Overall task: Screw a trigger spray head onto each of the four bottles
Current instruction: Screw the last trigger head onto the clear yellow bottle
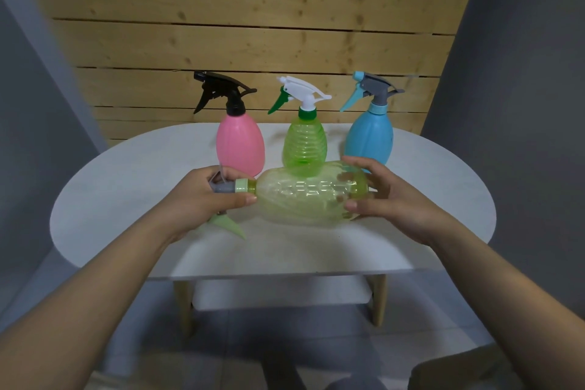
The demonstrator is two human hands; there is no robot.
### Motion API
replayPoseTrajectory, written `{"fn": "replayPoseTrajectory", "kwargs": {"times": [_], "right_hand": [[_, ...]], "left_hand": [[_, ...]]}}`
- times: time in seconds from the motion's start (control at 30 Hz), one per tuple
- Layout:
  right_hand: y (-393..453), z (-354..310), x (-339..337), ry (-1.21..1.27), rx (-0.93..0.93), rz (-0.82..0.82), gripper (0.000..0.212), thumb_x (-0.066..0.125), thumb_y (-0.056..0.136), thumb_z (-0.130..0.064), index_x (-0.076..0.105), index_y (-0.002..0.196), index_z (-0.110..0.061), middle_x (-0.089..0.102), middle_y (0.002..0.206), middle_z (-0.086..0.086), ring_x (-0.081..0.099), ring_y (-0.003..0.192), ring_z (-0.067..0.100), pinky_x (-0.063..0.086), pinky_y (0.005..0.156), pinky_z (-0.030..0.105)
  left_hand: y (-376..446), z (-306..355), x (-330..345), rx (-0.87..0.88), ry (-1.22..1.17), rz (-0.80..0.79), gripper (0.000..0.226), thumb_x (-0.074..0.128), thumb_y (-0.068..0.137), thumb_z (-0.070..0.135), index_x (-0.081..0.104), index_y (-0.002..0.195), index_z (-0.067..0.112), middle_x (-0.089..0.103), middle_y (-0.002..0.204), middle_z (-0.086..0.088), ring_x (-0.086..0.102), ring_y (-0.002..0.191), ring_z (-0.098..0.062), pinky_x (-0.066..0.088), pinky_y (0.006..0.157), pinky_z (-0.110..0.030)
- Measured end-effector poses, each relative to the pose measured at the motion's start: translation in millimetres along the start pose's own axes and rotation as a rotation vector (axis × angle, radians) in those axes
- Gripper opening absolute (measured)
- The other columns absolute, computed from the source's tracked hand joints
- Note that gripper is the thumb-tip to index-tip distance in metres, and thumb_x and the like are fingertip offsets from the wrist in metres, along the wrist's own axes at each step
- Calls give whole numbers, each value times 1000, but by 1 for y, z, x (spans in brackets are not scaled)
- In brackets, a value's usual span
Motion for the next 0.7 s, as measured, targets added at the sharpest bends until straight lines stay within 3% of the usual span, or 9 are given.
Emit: {"fn": "replayPoseTrajectory", "kwargs": {"times": [0.1, 0.2, 0.27, 0.37, 0.47, 0.53, 0.6, 0.63, 0.7], "right_hand": [[0, 1, 0, -45, 63, 43, 59, 67, 64, -47, 62, 116, -21, 72, 99, 10, 71, 79, 20, 56, 58, 27], [-2, 14, 1, -166, 228, 44, 78, 49, 60, -75, 64, 104, -13, 74, 72, 14, 69, 57, 28, 53, 47, 27], [-3, 21, 3, -160, 287, 1, 86, 45, 56, -83, 62, 106, -15, 74, 71, 14, 71, 60, 29, 55, 51, 28], [-2, 16, 8, -10, 190, -38, 79, 62, 59, -75, 53, 122, -27, 71, 109, 8, 71, 92, 23, 59, 71, 36], [0, 7, 3, 43, 48, -31, 76, 81, 60, -37, 47, 129, -36, 56, 127, 3, 66, 102, 14, 57, 78, 36], [1, 4, 0, -11, 18, 7, 58, 79, 65, -26, 57, 117, -38, 63, 115, 6, 69, 92, 14, 58, 71, 32], [0, 1, -1, -70, 35, 55, 32, 72, 77, -32, 64, 108, -34, 72, 94, 4, 71, 77, 18, 58, 63, 30], [0, 2, -1, -109, 61, 71, 30, 67, 79, -42, 65, 106, -30, 74, 85, 5, 71, 70, 21, 57, 58, 29], [-2, 7, 0, -195, 152, 75, 61, 55, 70, -70, 66, 103, -19, 73, 69, 11, 70, 58, 26, 53, 49, 28]], "left_hand": [[-1, 2, 4, 28, 8, -45, 27, 78, 66, 3, 70, 87, 16, 72, 80, 6, 64, 66, 0, 51, 58, -14], [-3, 3, 8, 58, 29, -91, 28, 79, 62, 6, 70, 87, 16, 73, 78, 11, 66, 73, -1, 53, 66, -14], [-3, 2, 6, 44, 34, -90, 29, 81, 60, 12, 71, 86, 19, 74, 80, 10, 66, 74, -3, 54, 67, -17], [0, -1, -1, -4, 42, -53, 25, 80, 65, 13, 72, 88, 21, 73, 81, 7, 63, 69, -5, 48, 62, -24], [1, -2, -3, -23, 7, -28, 25, 77, 69, 11, 71, 91, 18, 72, 78, 10, 61, 64, -4, 43, 59, -22], [0, -1, -2, -24, 7, -36, 26, 77, 69, 8, 70, 92, 16, 71, 80, 6, 61, 61, -1, 45, 53, -16], [-2, 0, 0, -4, 11, -57, 28, 77, 67, 4, 69, 92, 15, 70, 85, 0, 63, 63, 0, 49, 55, -14], [-3, 2, 2, 13, 16, -67, 29, 77, 66, 3, 69, 91, 15, 70, 89, -2, 65, 69, -2, 53, 62, -16], [-4, 4, 3, 33, 21, -72, 30, 78, 65, 3, 70, 90, 18, 70, 91, -3, 65, 73, -5, 53, 68, -21]]}}
Point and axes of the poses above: each hand's wrist, its own y-axis towards the middle knuckle, its own x-axis out of the palm, z = x × y, the point moved 6 cm from there along y, towards the middle knuckle
